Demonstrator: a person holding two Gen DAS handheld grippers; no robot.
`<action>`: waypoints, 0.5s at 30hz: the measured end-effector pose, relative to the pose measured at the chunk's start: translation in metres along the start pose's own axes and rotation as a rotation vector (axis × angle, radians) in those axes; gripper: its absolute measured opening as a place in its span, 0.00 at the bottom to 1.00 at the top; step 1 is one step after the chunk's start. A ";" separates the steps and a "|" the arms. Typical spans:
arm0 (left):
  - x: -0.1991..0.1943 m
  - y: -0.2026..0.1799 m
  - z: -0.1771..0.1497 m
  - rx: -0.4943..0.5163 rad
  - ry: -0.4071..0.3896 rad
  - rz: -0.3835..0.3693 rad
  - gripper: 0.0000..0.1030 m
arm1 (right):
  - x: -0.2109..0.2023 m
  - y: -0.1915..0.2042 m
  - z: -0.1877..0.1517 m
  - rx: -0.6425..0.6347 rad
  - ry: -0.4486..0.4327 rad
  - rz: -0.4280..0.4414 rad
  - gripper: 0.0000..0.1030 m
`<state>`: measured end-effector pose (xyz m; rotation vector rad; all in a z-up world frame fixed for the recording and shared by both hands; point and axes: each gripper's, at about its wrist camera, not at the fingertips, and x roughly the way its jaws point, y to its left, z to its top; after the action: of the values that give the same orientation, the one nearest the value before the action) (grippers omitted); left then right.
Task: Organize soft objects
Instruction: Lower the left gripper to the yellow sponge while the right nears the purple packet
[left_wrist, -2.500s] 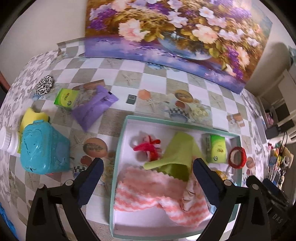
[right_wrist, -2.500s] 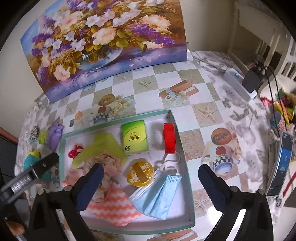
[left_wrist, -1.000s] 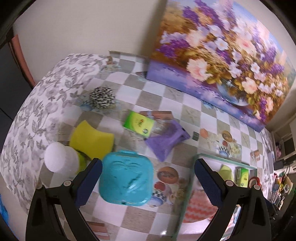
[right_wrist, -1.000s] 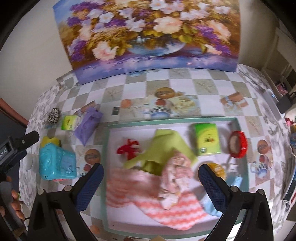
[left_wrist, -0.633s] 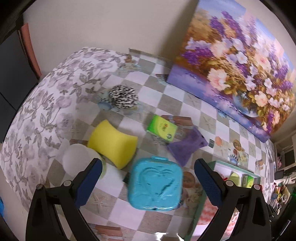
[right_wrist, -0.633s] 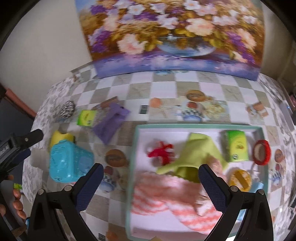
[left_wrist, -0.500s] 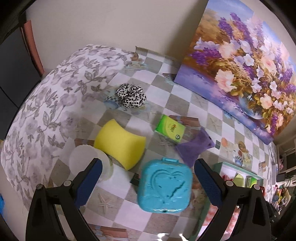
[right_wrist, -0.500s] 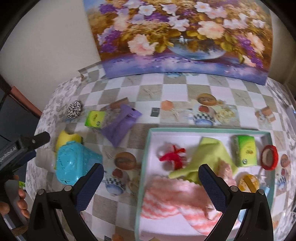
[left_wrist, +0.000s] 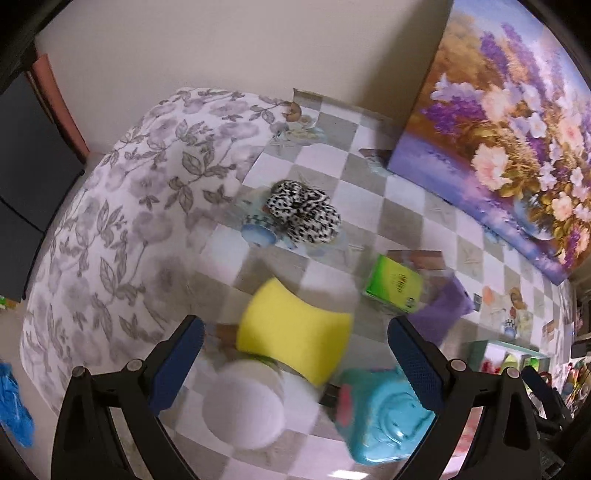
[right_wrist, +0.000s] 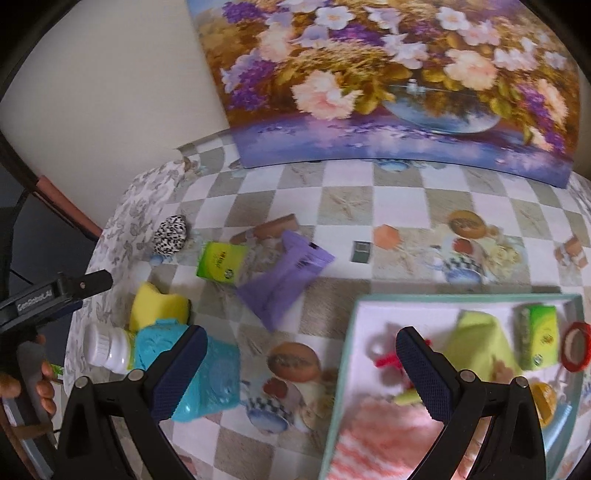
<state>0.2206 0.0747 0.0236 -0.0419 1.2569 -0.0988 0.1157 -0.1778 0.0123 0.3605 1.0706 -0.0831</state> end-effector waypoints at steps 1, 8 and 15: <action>0.006 0.006 0.006 -0.013 0.025 -0.006 0.97 | 0.004 0.003 0.002 -0.002 0.002 0.014 1.00; 0.045 0.037 0.029 -0.123 0.154 -0.024 0.97 | 0.033 0.015 0.021 0.014 0.055 0.058 1.00; 0.081 0.045 0.036 -0.121 0.279 0.025 0.97 | 0.053 0.024 0.044 -0.016 0.100 0.020 1.00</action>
<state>0.2822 0.1110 -0.0463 -0.1204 1.5413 -0.0070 0.1843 -0.1644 -0.0086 0.3633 1.1654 -0.0393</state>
